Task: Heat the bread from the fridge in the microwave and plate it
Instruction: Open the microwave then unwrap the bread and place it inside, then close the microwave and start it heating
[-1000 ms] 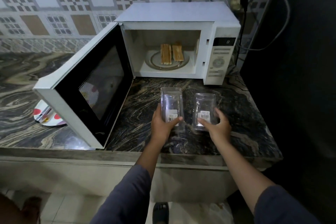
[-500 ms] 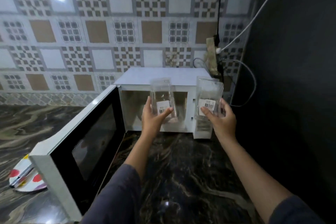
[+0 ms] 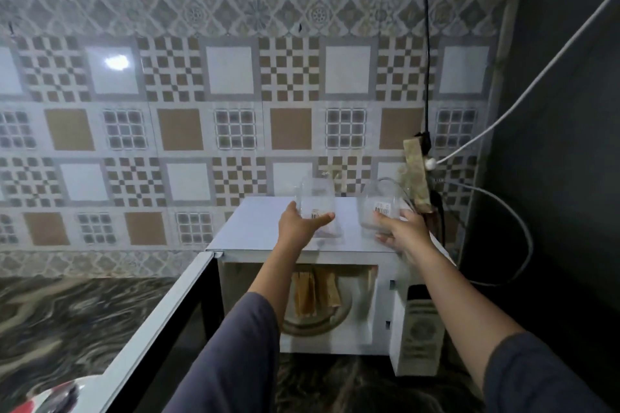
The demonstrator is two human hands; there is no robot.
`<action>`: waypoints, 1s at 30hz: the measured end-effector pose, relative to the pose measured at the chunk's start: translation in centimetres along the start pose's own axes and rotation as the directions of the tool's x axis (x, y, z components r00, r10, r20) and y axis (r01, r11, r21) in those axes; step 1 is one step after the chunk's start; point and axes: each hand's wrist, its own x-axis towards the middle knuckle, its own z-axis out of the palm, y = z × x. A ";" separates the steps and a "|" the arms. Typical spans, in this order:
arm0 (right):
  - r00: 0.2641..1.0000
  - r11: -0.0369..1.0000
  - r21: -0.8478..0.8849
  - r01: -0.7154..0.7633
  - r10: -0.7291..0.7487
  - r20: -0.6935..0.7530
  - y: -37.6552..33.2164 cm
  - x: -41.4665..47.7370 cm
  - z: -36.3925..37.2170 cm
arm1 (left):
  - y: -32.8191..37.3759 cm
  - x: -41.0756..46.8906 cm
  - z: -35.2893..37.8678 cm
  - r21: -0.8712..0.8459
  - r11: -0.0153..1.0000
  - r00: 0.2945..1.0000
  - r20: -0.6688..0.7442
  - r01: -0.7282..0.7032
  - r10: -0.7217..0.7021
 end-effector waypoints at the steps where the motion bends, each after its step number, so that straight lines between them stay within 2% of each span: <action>1: 1.000 0.999 -0.045 -0.017 0.017 0.015 0.2 0.7 0.3 | -0.3 0.7 0.0 0.029 0.999 1.000 0.009 0.022 -0.023; 3: 1.000 0.980 -0.197 -0.015 0.020 0.024 0.5 1.7 0.7 | -0.7 1.5 0.1 0.083 0.994 0.998 0.017 0.065 -0.067; 5: 1.000 0.913 -0.407 0.021 -0.019 0.009 0.3 2.2 1.1 | -1.2 2.2 0.1 0.130 0.987 0.995 0.004 0.098 -0.100; 7: 0.999 0.866 -0.498 0.038 -0.045 0.000 -0.1 2.4 1.4 | -1.4 2.7 -0.1 0.181 0.978 0.995 0.006 0.101 -0.104; 13: 1.000 0.820 -0.572 0.010 0.002 0.021 -0.3 3.2 2.1 | -1.2 3.6 -0.7 0.299 0.951 0.996 0.027 0.075 -0.087; 18: 1.000 0.860 -0.511 0.018 -0.013 0.013 -0.1 2.4 1.9 | -0.5 2.4 -0.8 0.342 0.937 0.997 -0.039 0.071 -0.062; 24: 0.991 0.887 -0.454 0.088 -0.124 -0.050 -0.1 -2.2 0.4 | 1.1 -2.3 -1.0 0.245 0.969 0.985 -0.172 0.012 0.031; 30: 0.980 0.862 -0.467 0.197 -0.192 0.058 -0.8 -9.3 0.1 | 3.0 -11.2 -2.7 0.171 0.982 0.957 -0.264 -0.079 0.123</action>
